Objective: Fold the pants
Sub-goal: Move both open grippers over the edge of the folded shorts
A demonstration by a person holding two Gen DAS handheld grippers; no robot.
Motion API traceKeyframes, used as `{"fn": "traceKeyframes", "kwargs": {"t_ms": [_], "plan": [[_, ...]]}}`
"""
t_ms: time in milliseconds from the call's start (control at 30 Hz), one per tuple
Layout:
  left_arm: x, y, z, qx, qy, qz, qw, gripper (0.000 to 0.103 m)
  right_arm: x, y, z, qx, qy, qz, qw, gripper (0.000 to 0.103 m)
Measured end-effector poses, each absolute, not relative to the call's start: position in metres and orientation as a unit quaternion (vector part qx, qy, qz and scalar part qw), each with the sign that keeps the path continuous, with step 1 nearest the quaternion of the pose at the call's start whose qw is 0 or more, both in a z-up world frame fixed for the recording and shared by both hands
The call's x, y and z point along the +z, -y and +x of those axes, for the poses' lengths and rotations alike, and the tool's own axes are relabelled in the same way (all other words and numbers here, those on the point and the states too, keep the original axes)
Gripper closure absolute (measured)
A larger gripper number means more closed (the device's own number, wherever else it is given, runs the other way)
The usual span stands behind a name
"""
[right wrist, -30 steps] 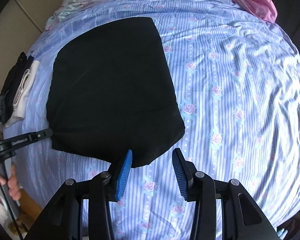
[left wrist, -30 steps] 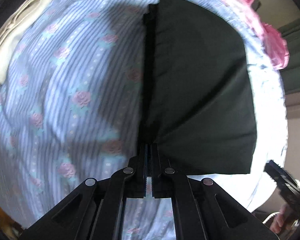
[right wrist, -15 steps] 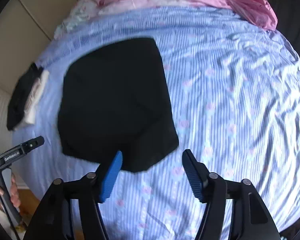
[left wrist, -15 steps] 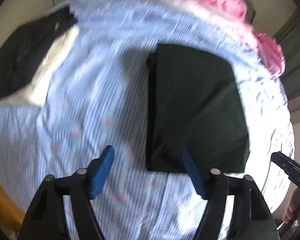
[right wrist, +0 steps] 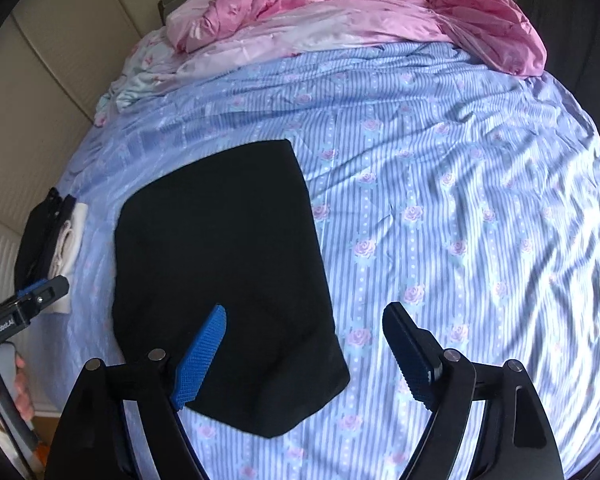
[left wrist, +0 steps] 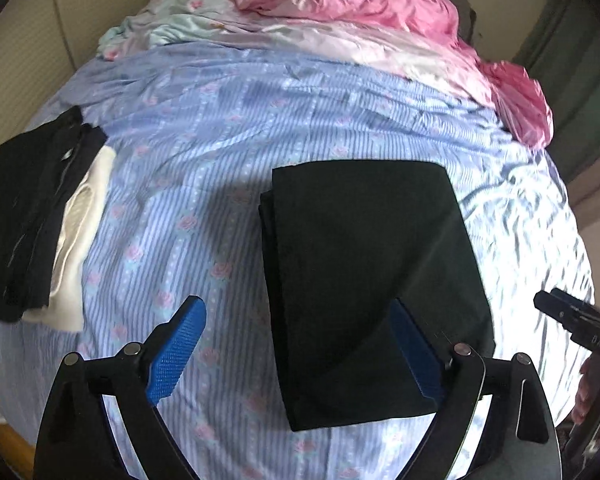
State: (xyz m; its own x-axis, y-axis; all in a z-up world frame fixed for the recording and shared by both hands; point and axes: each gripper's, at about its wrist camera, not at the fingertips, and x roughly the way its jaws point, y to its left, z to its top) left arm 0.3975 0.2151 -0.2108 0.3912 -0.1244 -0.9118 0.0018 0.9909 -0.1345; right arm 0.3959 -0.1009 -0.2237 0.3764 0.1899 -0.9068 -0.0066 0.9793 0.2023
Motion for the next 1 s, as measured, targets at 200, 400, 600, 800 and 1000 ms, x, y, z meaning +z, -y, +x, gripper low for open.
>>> {"fn": "traceKeyframes", "kwargs": {"t_ms": [200, 400, 600, 800, 1000], "plan": [[-0.231, -0.22, 0.413, -0.059, -0.563, -0.034, 0.824, 0.01, -0.243, 0.097, 0.397, 0.043, -0.57, 0.089, 0.816, 0.021], [-0.242, -0.226, 0.429, -0.097, -0.559, -0.026, 0.823, 0.01, -0.256, 0.095, 0.38, -0.009, -0.566, 0.113, 0.816, 0.021], [-0.26, -0.224, 0.456, -0.129, -0.562, -0.037, 0.816, 0.01, -0.273, 0.09, 0.371, -0.028, -0.559, 0.146, 0.816, 0.021], [-0.293, -0.225, 0.477, -0.132, -0.585, -0.048, 0.799, 0.01, -0.288, 0.079, 0.382, -0.034, -0.551, 0.119, 0.825, 0.021], [-0.316, -0.221, 0.482, -0.138, -0.595, -0.054, 0.79, 0.009, -0.301, 0.083, 0.388, -0.054, -0.552, 0.111, 0.824, 0.021]]}}
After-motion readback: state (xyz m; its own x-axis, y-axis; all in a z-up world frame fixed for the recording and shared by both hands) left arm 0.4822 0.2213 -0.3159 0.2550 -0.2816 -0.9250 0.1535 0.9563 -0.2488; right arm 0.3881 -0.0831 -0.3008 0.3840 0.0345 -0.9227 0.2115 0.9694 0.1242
